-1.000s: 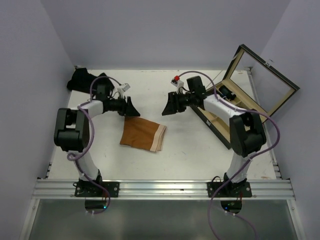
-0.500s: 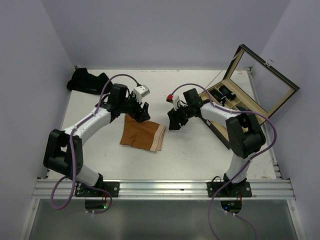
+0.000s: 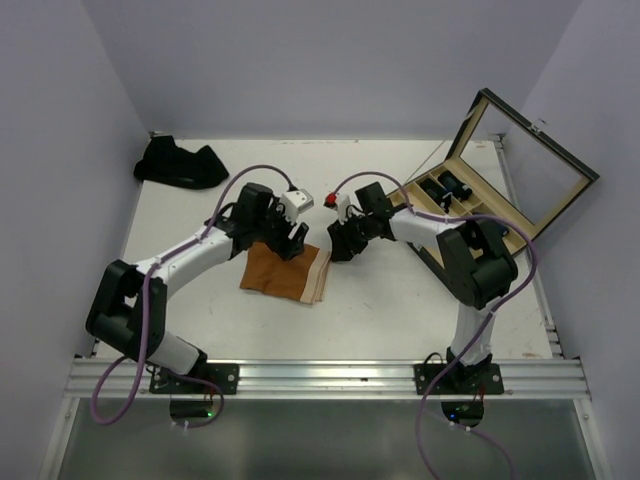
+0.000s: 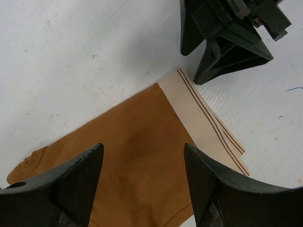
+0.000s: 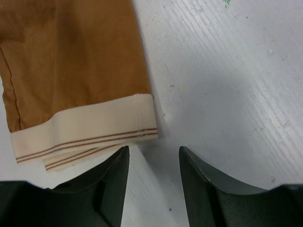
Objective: Roll the underwear
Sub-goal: Fold the underwear
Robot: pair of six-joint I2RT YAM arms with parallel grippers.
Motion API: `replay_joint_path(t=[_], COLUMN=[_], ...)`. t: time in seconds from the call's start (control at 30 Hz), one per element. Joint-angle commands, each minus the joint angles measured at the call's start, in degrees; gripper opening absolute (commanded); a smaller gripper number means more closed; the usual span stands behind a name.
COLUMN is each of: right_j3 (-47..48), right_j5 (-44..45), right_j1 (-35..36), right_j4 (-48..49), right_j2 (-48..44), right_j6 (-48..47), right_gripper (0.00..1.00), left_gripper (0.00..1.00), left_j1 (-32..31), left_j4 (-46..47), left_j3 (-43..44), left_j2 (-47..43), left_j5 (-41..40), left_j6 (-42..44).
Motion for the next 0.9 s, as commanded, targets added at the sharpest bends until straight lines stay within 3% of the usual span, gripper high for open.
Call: replay_joint_path(t=[0.0, 0.27, 0.5, 0.87], right_j3=[0.03, -4.00, -9.89, -15.08], right_j5=[2.16, 0.57, -3.64, 0.39], right_j1=[1.28, 2.07, 2.07, 2.07], right_j4=[5.08, 10.51, 18.78, 25.47], right_j2=[2.51, 3.75, 1.11, 3.14], right_j6=[2.35, 5.68, 15.95, 28.80], right_gripper=[0.50, 0.40, 0.45, 0.38], left_gripper=[0.72, 0.70, 0.73, 0.79], left_j1=[0.15, -1.25, -4.24, -12.94], left_j4=[2.07, 0.58, 0.40, 3.56], left_j3=[-1.39, -3.41, -4.46, -4.99], left_j2=[-2.85, -4.52, -4.17, -0.84], left_j5=[-0.74, -2.14, -3.19, -14.00], left_j6=[1.65, 4.46, 4.72, 1.92])
